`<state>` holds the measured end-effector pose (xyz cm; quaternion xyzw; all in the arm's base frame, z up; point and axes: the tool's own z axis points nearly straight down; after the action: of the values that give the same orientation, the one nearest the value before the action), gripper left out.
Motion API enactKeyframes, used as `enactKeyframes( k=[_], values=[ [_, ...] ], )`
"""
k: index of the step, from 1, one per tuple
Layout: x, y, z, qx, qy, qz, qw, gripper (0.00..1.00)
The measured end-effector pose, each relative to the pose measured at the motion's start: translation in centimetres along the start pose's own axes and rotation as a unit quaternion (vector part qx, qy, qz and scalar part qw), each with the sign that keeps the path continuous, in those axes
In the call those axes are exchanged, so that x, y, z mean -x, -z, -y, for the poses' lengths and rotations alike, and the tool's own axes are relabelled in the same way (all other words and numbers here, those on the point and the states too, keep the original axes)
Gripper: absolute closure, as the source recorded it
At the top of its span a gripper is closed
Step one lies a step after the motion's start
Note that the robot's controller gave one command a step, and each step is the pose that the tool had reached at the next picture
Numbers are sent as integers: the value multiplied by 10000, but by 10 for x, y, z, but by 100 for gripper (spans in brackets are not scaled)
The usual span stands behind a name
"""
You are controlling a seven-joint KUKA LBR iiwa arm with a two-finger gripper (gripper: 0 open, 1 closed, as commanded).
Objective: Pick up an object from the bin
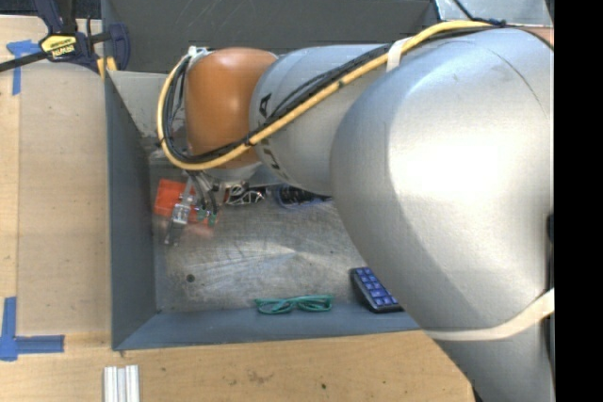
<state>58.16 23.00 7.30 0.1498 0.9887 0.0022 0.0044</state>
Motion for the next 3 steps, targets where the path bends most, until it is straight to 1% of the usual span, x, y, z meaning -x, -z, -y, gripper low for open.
enactKeyframes(
  k=[1, 3],
  values=[
    [11, 3, -2, -8, 413, -19, 9991, 100],
    [11, 6, -1, -12, 411, -23, 9992, 100]
  ],
)
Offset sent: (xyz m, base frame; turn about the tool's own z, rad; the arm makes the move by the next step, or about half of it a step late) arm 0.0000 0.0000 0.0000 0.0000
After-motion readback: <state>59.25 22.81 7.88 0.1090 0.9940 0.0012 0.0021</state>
